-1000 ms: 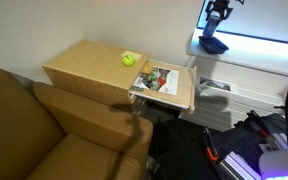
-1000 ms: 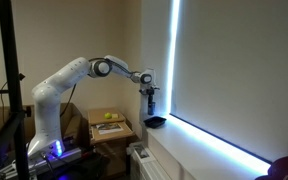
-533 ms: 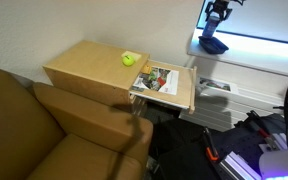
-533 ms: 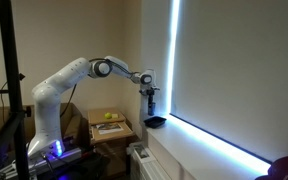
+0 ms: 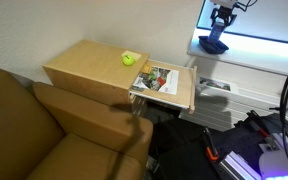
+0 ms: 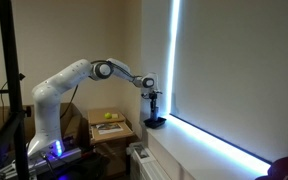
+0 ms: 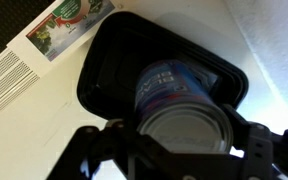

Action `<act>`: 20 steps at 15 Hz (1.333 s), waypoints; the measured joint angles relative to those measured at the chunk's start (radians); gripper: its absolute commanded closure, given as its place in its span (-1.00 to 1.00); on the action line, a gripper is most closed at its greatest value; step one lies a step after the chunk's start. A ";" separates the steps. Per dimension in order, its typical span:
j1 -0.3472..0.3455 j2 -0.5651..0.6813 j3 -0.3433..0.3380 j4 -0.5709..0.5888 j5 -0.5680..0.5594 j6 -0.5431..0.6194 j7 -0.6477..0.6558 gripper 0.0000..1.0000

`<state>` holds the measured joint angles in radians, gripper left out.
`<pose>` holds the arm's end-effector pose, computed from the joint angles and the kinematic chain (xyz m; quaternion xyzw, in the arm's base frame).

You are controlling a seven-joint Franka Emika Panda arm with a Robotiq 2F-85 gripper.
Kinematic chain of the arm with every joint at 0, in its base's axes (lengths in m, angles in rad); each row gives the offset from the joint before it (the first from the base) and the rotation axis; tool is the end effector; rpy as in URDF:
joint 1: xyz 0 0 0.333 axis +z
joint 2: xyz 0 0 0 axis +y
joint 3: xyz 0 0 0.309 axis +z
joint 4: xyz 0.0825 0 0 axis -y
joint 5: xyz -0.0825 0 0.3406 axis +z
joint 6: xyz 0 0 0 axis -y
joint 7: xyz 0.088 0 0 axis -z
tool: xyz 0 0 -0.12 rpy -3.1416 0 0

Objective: Pick up the blue can from the cabinet and put it in the black bowl by the window.

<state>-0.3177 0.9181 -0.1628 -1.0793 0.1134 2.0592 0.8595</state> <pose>0.6727 -0.2976 0.2796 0.7888 -0.6134 0.0377 0.0054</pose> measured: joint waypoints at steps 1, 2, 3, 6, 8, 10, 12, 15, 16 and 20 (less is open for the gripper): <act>-0.004 0.008 -0.003 0.000 0.000 0.000 0.001 -0.67; -0.006 0.014 -0.002 -0.001 0.000 0.000 0.001 -0.67; -0.005 0.016 -0.002 -0.001 0.000 0.000 0.001 -0.17; 0.001 0.020 -0.001 -0.002 0.000 -0.002 0.001 -0.17; -0.001 0.036 -0.004 -0.001 0.000 -0.002 0.008 -0.17; -0.004 0.057 -0.014 -0.001 0.000 -0.002 0.014 -0.17; -0.008 0.069 -0.023 0.001 0.000 -0.001 0.014 -0.17; -0.009 0.069 -0.028 0.002 0.000 -0.003 0.021 -0.96; -0.009 0.069 -0.028 0.002 0.000 -0.005 0.029 -1.00; -0.016 0.065 -0.025 0.018 0.016 -0.049 0.029 -1.00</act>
<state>-0.3341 0.9828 -0.1879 -1.0609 0.1295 2.0098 0.8884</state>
